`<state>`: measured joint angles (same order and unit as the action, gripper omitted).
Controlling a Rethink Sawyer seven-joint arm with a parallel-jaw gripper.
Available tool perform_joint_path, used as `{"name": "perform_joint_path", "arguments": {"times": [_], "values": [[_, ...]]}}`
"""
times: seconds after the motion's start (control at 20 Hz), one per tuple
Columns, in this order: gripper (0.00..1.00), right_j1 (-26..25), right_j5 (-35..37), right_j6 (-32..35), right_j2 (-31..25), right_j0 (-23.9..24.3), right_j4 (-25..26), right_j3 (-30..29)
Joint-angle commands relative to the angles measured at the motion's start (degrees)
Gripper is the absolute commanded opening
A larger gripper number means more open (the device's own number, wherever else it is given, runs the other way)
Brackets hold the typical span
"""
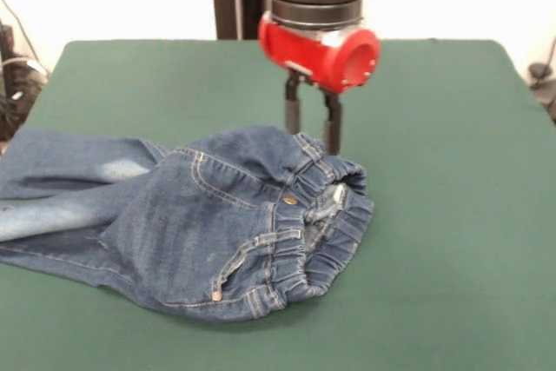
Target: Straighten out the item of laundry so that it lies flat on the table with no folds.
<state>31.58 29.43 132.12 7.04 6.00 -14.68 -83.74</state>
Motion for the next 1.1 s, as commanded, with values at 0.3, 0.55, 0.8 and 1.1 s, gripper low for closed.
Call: {"name": "perform_joint_path", "arguments": {"times": [0.3,0.55,0.8,1.1], "values": [[1.00,-9.7,3.9,20.5,-0.1,-5.3,-6.6,-4.9],[1.00,-11.9,1.8,20.3,-1.0,-5.1,-7.7,-4.4],[1.00,-13.5,3.4,20.7,1.6,-6.6,-7.5,-3.1],[1.00,-15.6,5.8,20.6,6.1,-8.9,-5.9,-1.9]]}}
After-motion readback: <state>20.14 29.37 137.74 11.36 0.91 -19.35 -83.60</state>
